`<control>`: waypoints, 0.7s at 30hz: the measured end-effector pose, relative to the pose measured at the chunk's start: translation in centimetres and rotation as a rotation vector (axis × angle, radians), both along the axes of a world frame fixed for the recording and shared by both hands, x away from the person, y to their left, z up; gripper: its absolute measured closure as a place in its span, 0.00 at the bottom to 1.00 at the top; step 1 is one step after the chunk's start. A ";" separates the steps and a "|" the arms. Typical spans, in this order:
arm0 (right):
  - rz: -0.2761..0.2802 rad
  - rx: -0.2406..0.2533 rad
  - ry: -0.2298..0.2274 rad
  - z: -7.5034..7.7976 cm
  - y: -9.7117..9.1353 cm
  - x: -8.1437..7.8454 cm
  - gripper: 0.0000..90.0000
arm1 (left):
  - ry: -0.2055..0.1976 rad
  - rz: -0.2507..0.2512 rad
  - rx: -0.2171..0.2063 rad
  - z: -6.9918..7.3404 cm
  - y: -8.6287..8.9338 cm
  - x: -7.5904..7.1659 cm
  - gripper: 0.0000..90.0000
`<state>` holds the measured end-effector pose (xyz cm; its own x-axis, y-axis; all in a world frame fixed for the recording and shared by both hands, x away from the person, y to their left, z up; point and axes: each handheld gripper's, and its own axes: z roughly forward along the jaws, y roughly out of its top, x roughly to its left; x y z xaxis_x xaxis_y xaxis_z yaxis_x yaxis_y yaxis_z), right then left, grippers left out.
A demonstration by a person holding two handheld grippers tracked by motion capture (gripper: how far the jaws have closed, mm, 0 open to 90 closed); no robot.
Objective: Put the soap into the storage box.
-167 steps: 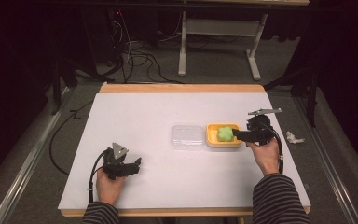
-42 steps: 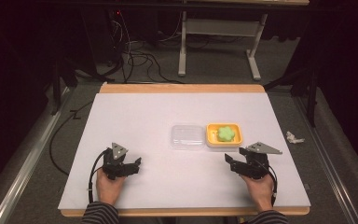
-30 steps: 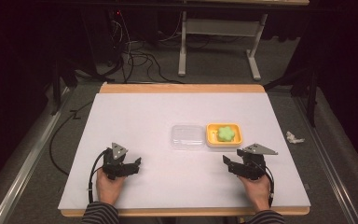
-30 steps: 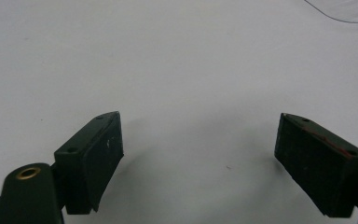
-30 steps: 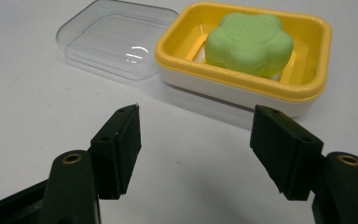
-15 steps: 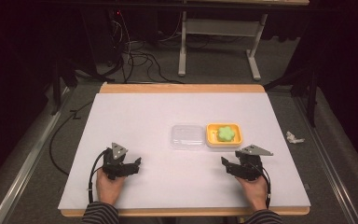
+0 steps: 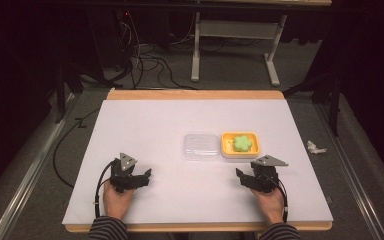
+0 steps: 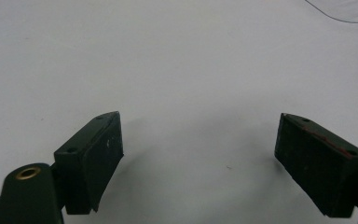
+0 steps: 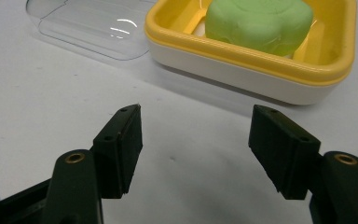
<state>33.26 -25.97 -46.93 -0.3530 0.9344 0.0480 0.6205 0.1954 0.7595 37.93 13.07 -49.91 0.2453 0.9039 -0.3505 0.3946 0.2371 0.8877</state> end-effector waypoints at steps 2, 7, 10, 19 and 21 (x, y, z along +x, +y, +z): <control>0.001 -0.003 0.001 -0.1 0.1 0.1 0.40 | -0.001 0.003 -0.004 0.0 0.0 0.0 0.18; 0.002 -0.010 0.004 -0.4 0.3 0.2 0.40 | -0.002 0.003 -0.007 0.0 0.0 0.0 0.18; 0.000 -0.009 0.002 -0.6 0.4 0.3 0.40 | -0.002 0.003 -0.005 0.0 0.0 0.0 0.18; 0.006 -0.015 -0.001 -0.9 0.6 0.4 0.40 | 0.000 0.000 -0.001 0.0 0.0 0.0 0.18; 0.008 -0.016 -0.005 -0.9 0.7 0.5 0.40 | 0.000 0.001 -0.003 0.0 0.0 0.0 0.18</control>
<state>33.73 -25.24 -47.86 -0.3611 0.9320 0.0311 0.6150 0.2129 0.7592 37.93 13.08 -49.89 0.2449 0.9031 -0.3528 0.3941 0.2398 0.8872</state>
